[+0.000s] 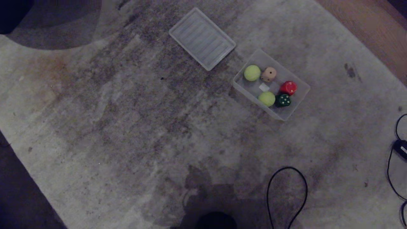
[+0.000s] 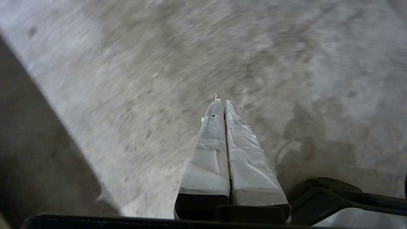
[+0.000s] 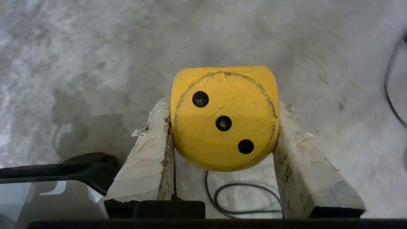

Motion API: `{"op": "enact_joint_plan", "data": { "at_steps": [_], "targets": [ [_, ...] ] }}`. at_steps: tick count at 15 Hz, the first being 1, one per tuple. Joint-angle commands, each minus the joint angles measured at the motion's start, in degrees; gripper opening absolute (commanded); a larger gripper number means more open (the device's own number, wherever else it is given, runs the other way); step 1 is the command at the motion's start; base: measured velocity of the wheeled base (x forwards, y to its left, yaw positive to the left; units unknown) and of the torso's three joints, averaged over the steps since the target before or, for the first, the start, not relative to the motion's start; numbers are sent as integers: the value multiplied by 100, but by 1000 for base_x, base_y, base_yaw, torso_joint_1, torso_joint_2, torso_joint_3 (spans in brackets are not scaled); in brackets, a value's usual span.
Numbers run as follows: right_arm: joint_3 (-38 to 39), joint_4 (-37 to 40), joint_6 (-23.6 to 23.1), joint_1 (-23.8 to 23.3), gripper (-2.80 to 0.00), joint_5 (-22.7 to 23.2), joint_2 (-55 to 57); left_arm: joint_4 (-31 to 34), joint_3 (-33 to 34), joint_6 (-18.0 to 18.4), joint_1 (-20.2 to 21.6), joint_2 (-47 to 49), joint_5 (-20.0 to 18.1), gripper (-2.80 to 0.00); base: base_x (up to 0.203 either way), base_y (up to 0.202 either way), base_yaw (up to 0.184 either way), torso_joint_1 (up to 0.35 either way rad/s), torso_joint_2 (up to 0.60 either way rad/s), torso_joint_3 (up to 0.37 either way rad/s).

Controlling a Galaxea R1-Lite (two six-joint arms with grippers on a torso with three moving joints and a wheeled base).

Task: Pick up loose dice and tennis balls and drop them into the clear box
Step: Put the toys in the box

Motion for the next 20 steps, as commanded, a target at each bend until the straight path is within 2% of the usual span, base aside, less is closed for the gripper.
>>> {"op": "enact_joint_plan", "data": {
  "at_steps": [1,5,12,18,20],
  "targets": [
    [1,-2,-1,2,-280,0,-3,-13,9,-1,-2,9,6,-280,-6,7,-62,2,2,1],
    [1,-3,-1,2,-280,0,-2,-13,9,-10,-2,9,15,-280,14,-1,1,1,1,3],
    [1,-4,8,2,-280,0,-2,-5,9,-27,-2,9,14,-280,167,0,-3,0,4,3],
    [-20,62,-45,2,-280,-6,-9,-5,9,-36,-2,9,15,-280,0,0,0,0,0,0],
    [-345,249,-39,7,-280,20,317,-5,9,-36,-2,9,15,-280,0,0,0,0,0,0]
  ]
}}
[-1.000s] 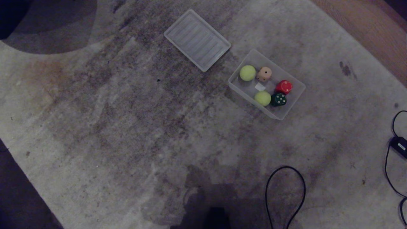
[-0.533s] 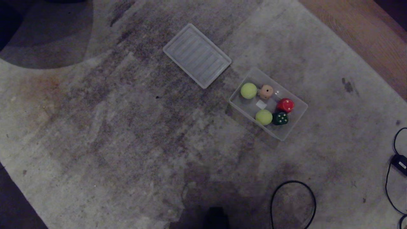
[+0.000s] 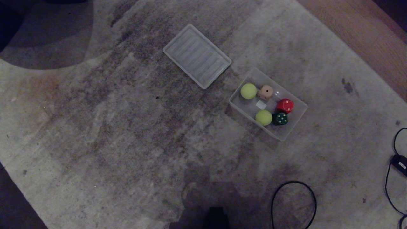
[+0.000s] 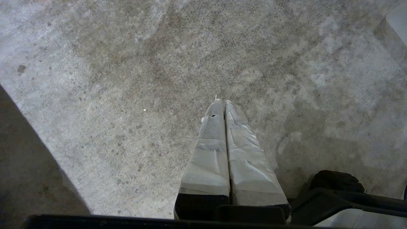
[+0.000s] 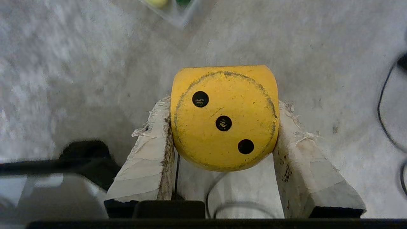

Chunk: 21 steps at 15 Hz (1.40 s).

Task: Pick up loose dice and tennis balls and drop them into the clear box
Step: Put the toys in the box

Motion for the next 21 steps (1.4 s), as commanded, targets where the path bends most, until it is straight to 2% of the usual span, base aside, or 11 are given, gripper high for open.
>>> {"op": "enact_joint_plan", "data": {
  "at_steps": [1,5,7,13,17,21],
  "targets": [
    [-501,130,36,11,-280,23,635,-2,9,-5,-2,9,4,-280,0,0,0,0,0,0],
    [-1460,163,578,19,-280,37,2901,-2,9,-5,-2,9,4,-280,0,0,0,0,0,0],
    [-1655,-333,891,26,-280,27,4154,-2,9,-5,-2,9,4,-280,0,0,0,0,0,0],
    [-2131,-3712,1414,110,-280,-92,8126,-2,9,-5,-2,9,4,-280,0,0,0,0,0,0],
    [-3255,-4949,1659,660,-280,-157,9974,-2,9,-5,-2,9,4,-280,0,0,0,0,0,0],
    [-3810,-6683,1639,955,-280,-150,11429,-2,9,-5,-2,5,4,-280,0,0,0,0,0,0]
  ]
}}
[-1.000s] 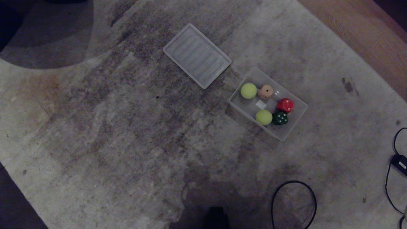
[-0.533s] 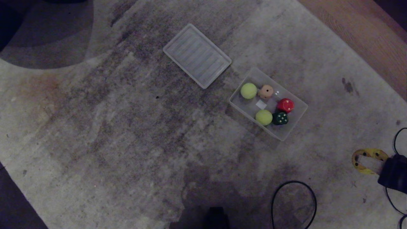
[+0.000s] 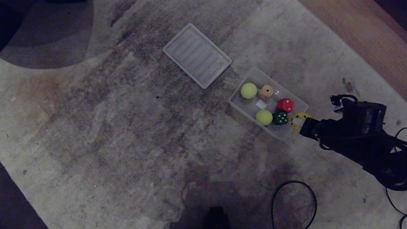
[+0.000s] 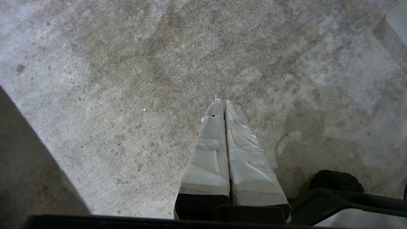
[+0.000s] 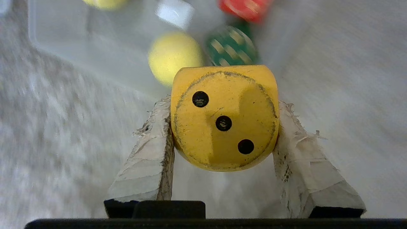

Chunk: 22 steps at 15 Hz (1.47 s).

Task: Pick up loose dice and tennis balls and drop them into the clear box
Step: Put the toys in the box, then close the lid

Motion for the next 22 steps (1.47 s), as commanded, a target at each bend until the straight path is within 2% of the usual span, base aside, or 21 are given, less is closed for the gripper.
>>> {"op": "enact_joint_plan", "data": {
  "at_steps": [1,3,4,10,14,15,17,22],
  "targets": [
    [-389,-1003,-57,92,-280,3,1190,-3,9,-5,0,9,5,-280,0,0,0,0,0,0],
    [-661,-1343,-105,84,-280,29,1356,-3,9,-5,0,9,5,-280,0,0,0,0,0,0],
    [-828,-1350,-119,69,0,25,1370,-3,9,-5,0,5,5,-280,0,0,0,0,0,0],
    [-1114,-1634,-357,-16,0,15,1606,-3,9,-5,0,9,5,-280,0,0,0,0,0,0],
    [-410,-1567,-574,-31,0,-13,854,-3,9,-5,0,9,5,-280,0,0,0,0,0,0],
    [-126,-1562,-564,-61,-280,-4,549,-3,9,-5,0,9,5,-280,0,0,0,0,0,0],
    [443,-1380,-560,-118,-280,25,-114,-3,9,-5,0,9,5,-280,0,0,0,0,0,0],
    [2276,20,-889,-58,-280,5,-2322,-3,9,-5,0,9,5,-280,0,0,0,0,0,0]
  ]
}}
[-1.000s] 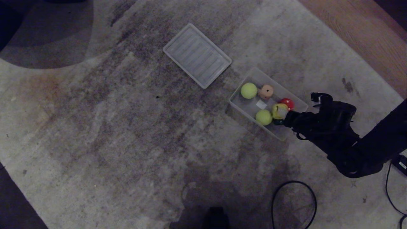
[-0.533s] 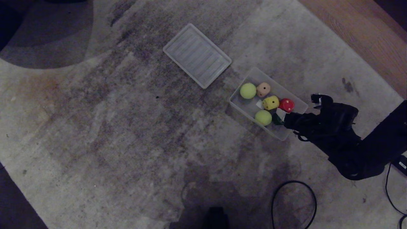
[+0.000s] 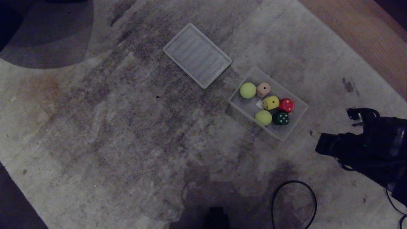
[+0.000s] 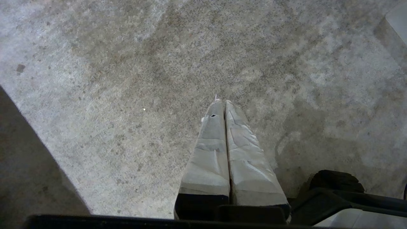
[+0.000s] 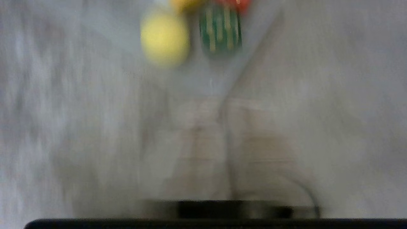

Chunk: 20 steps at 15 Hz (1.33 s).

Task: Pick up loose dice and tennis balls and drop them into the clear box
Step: Close the lid

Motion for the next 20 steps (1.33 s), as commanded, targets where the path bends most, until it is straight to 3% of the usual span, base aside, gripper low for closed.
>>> {"op": "enact_joint_plan", "data": {
  "at_steps": [1,6,11,13,17,20],
  "targets": [
    [713,814,-163,20,-280,-46,-1698,-5,9,-3,0,9,1,-280,0,0,0,0,0,0],
    [1830,2992,-621,-136,-280,-178,-4547,-5,9,-3,0,0,1,-280,0,0,0,0,0,0],
    [2029,5185,-544,142,-280,-485,-6766,-5,9,-3,0,1,1,-280,0,0,0,0,0,0],
    [1976,5710,-562,61,-280,-468,-7151,-5,9,-3,0,9,1,-280,0,0,0,0,0,0],
    [2011,6120,-879,-823,-280,47,-8202,-5,9,-3,0,4,1,-280,0,0,0,0,0,0],
    [2034,6129,-962,-816,-280,150,-9171,-5,9,-3,0,9,1,-280,0,0,0,0,0,0]
  ]
}}
